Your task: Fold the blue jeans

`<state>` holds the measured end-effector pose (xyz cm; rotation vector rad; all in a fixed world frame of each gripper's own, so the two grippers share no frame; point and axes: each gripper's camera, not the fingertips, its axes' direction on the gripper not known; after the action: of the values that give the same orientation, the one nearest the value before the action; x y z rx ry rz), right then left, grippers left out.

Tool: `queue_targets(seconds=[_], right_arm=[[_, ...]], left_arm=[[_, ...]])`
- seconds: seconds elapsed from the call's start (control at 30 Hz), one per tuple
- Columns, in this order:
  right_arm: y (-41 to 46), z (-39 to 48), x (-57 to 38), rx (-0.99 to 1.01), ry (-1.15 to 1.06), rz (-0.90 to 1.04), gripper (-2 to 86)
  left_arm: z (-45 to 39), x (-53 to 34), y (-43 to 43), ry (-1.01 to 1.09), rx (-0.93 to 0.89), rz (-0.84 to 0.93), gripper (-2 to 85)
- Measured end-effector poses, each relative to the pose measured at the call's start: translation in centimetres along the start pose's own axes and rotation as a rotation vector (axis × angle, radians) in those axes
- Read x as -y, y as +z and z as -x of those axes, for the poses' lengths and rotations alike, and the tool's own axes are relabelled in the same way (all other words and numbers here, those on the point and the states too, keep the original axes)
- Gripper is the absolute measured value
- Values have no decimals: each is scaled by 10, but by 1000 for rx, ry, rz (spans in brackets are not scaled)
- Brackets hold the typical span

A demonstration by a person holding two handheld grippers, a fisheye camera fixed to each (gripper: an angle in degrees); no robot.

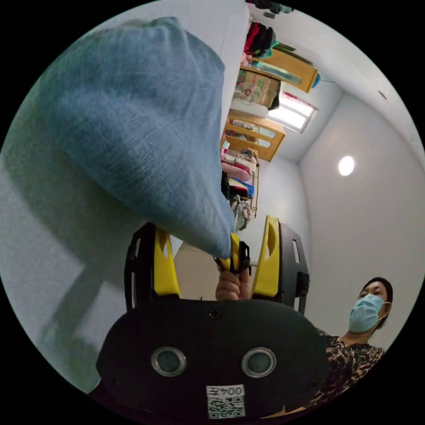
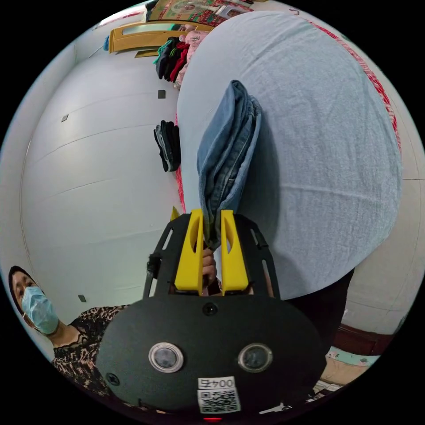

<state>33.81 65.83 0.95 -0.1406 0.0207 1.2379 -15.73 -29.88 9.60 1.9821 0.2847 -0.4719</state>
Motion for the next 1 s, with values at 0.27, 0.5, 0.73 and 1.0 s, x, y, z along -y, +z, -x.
queue_targets(seconds=[0.27, 0.5, 0.73, 1.0], right_arm=[[-18, -39, -21, 144, 72, 36, 180], [15, -67, -21, 357, 178, 49, 271], [56, -53, -90, 398, 177, 15, 85], [23, 1, -330, 366, 22, -521, 79]], left_arm=[[13, -20, 39, -75, 79, -93, 85], [-6, -49, 62, -27, 193, -10, 82], [-7, -107, 93, 59, 341, 181, 81], [-27, -193, 159, 412, 368, 669, 80]])
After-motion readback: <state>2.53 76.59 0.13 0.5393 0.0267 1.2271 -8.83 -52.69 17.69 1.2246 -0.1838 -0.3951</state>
